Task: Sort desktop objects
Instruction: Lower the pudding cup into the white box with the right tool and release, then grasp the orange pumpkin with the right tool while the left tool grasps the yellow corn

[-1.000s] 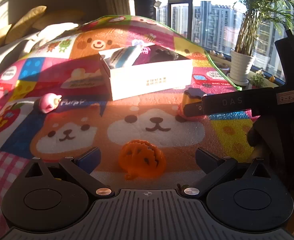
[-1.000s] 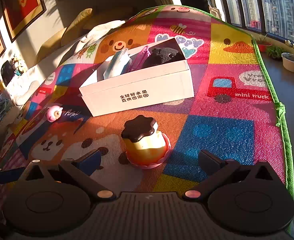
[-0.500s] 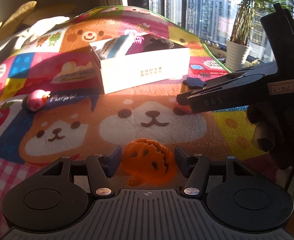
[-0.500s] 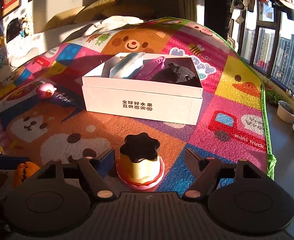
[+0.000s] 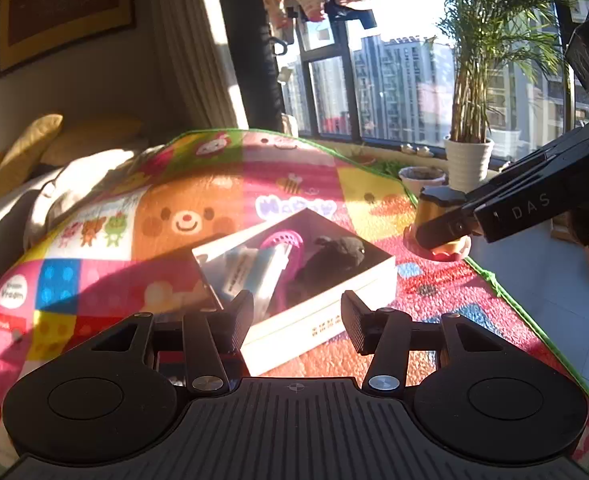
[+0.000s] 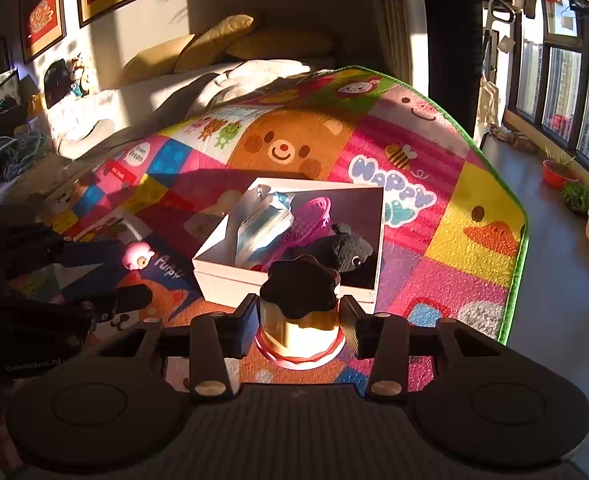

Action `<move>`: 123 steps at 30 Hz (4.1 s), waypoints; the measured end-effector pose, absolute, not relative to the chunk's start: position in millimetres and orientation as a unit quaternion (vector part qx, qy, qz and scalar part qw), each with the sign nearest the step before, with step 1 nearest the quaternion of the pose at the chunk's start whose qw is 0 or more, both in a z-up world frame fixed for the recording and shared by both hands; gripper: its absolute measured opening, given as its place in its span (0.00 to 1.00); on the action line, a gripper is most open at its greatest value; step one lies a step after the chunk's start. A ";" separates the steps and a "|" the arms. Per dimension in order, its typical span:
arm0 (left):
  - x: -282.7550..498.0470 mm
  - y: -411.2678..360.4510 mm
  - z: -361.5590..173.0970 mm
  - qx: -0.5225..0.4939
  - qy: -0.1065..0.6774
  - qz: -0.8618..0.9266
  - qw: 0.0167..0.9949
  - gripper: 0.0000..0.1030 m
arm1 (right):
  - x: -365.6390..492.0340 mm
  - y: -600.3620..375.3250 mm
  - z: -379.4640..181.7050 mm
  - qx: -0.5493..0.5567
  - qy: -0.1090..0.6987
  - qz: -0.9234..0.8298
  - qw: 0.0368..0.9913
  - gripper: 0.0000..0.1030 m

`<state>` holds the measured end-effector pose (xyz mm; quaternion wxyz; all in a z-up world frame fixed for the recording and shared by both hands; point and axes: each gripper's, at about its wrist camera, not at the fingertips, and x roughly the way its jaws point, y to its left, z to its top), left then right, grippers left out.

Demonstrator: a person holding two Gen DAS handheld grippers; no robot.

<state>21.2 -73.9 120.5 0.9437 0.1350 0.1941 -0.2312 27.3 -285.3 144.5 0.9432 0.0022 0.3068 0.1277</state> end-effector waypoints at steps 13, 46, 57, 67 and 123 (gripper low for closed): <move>78.1 -31.2 131.2 0.086 0.189 -0.148 0.967 0.83 | 181.1 -286.1 175.3 0.059 0.255 0.072 0.962 0.71; -69.6 92.4 40.9 0.003 0.352 -0.151 0.924 0.98 | 34.8 -65.5 29.0 -0.086 0.403 0.303 0.859 0.43; -61.8 42.4 13.8 0.026 0.401 -0.233 0.885 0.99 | 2.8 -148.6 38.5 -0.081 0.389 0.219 0.891 0.43; -41.2 35.4 21.9 0.032 0.396 -0.198 0.896 0.99 | -46.8 -190.0 25.7 -0.106 0.386 0.174 0.900 0.43; -46.0 8.5 46.4 0.042 0.350 -0.109 0.930 0.69 | -70.4 -214.1 35.1 -0.104 0.341 0.159 0.921 0.45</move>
